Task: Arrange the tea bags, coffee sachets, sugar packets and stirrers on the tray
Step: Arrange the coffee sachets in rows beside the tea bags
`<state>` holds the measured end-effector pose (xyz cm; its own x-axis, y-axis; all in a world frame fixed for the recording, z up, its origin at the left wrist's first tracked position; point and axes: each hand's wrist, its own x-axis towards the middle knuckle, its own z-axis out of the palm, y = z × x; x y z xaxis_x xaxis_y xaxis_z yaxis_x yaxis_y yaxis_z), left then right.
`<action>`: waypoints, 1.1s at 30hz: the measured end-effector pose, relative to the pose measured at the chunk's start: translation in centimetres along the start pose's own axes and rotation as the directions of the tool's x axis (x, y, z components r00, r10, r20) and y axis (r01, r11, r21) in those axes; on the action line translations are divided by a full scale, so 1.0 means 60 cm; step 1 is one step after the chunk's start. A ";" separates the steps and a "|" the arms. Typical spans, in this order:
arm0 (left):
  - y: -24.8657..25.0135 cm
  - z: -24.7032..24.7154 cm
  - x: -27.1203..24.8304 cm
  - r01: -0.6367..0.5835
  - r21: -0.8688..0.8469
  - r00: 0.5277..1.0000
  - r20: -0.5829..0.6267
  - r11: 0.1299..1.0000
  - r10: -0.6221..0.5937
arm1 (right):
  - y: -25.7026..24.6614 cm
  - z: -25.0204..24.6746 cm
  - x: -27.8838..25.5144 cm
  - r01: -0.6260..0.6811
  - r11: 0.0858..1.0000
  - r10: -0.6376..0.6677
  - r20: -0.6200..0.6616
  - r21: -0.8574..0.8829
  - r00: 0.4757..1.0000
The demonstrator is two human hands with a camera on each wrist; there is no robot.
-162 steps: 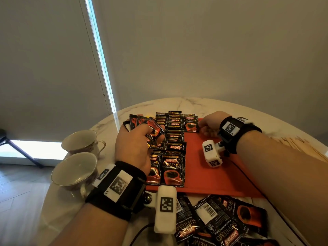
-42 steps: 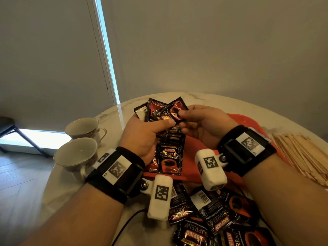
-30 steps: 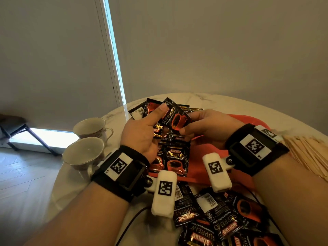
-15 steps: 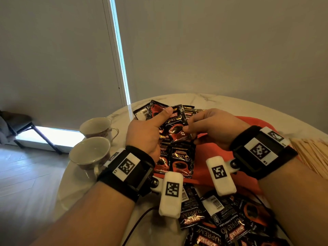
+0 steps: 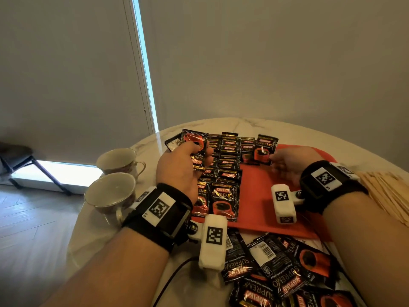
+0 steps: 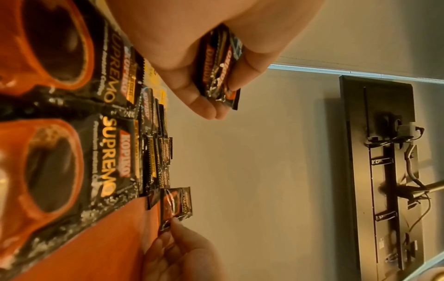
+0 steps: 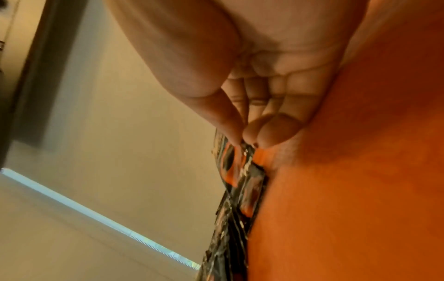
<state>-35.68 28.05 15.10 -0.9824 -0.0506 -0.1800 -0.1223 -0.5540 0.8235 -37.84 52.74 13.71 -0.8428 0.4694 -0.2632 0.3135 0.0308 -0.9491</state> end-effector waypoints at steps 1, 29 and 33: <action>0.000 0.001 -0.001 -0.003 0.000 1.000 0.002 1.000 0.003 | 0.003 -0.002 0.006 -0.017 1.000 0.017 0.004 -0.023 1.000; -0.003 0.004 -0.007 -0.006 -0.028 0.999 0.036 1.000 0.007 | 0.004 0.008 0.023 -0.049 0.980 0.057 0.036 -0.192 0.998; -0.004 0.005 -0.004 -0.001 -0.021 0.999 0.048 1.000 0.002 | 0.008 0.003 0.022 -0.036 0.992 0.043 0.053 -0.119 0.998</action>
<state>-35.44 28.48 15.11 -0.9882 -0.0120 -0.1528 -0.1186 -0.5716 0.8119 -38.89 53.24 12.90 -0.8508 0.4227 -0.3123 0.3934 0.1183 -0.9117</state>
